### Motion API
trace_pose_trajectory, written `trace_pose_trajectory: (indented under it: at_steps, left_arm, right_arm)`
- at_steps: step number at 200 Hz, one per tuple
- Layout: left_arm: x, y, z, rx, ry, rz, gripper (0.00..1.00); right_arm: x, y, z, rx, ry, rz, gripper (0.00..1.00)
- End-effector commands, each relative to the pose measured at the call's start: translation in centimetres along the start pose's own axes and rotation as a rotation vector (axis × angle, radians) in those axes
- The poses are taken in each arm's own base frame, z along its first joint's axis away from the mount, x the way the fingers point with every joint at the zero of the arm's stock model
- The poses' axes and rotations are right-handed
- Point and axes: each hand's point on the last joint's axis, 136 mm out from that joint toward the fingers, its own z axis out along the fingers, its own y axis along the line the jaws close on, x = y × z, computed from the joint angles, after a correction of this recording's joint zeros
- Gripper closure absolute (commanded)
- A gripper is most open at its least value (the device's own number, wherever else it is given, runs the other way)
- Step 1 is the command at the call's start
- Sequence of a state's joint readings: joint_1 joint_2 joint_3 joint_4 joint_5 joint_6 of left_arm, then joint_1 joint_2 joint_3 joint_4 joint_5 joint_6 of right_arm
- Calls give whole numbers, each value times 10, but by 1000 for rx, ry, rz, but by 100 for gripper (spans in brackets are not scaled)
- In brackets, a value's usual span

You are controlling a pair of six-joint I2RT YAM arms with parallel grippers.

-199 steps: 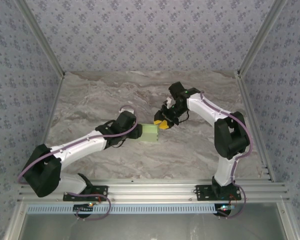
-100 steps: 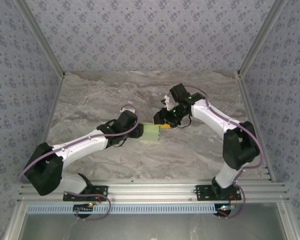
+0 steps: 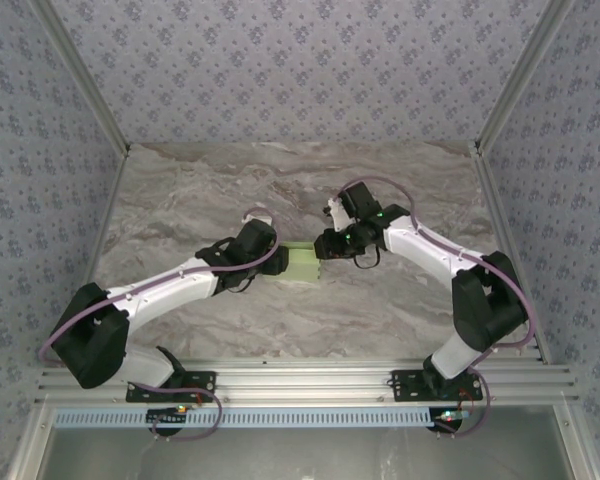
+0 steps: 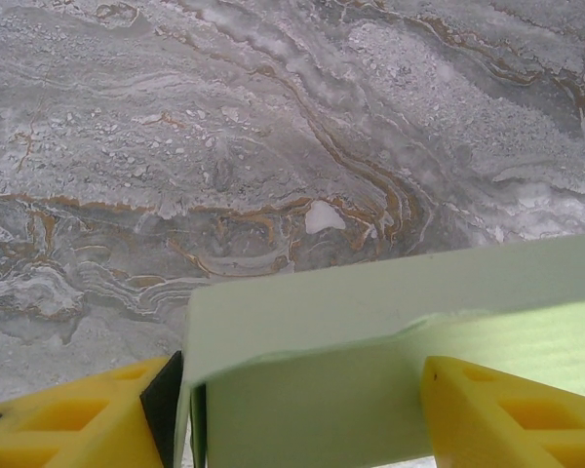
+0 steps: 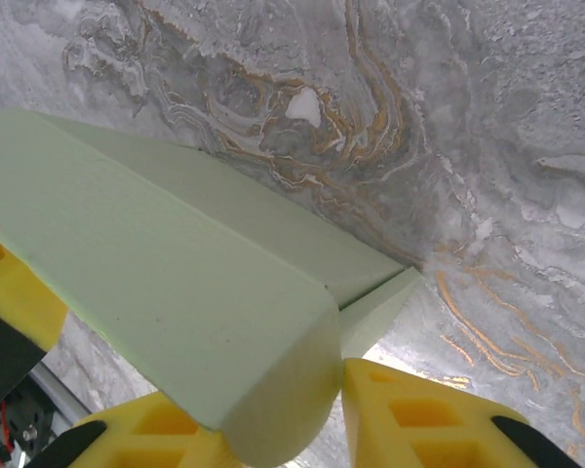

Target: Fold the paper box

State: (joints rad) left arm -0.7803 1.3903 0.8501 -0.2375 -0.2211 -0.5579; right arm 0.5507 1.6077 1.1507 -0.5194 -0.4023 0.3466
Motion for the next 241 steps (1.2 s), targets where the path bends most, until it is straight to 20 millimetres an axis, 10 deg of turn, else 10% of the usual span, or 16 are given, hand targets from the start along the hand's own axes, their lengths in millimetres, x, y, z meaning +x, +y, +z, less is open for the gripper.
trace_pose_trajectory:
  at_steps: [1, 241]
  left_arm:
    - [23, 7, 2, -27, 86, 33, 34]
    - [22, 28, 2, -150, 51, -139, 33]
  right_arm:
    - [-11, 2, -9, 48, -45, -30, 72]
    - [1, 29, -5, 113, 63, 53, 95]
